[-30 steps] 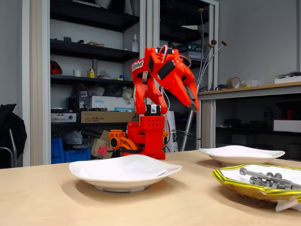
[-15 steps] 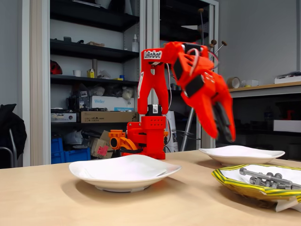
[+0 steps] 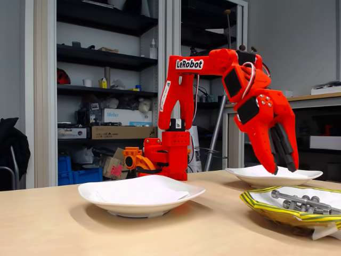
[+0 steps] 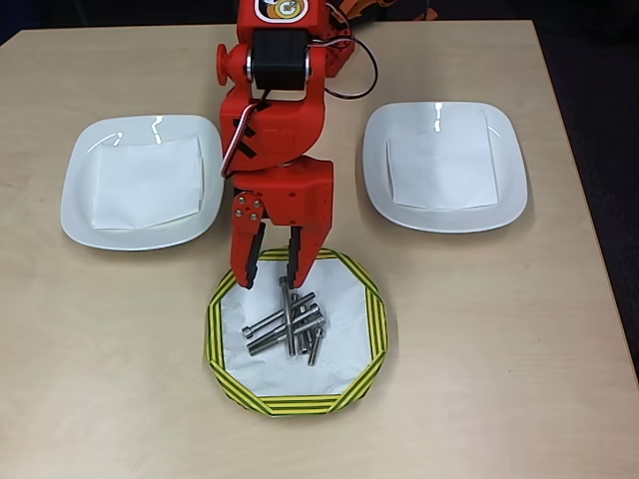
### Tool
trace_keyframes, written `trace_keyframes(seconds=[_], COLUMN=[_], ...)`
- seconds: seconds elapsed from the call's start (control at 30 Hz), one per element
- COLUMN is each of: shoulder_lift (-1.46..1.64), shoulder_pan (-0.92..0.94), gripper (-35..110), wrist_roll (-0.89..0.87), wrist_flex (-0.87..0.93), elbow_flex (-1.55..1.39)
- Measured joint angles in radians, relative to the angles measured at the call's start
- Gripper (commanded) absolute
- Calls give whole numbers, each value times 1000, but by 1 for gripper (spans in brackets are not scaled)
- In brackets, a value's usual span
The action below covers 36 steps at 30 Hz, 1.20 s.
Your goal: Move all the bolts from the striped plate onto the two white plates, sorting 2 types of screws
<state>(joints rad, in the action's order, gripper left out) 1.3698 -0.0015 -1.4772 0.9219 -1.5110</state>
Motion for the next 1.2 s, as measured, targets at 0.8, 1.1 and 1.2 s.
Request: trace_keyframes(seconds=[0.8, 1.1, 1.2], shoulder_lift=[-132, -170, -170], shoulder_pan=[-6, -6, -6], gripper=[10, 0, 0], wrist_roll=[92, 87, 117], wrist_flex=[-107, -109, -81], elbow_flex=[-63, -32, 6])
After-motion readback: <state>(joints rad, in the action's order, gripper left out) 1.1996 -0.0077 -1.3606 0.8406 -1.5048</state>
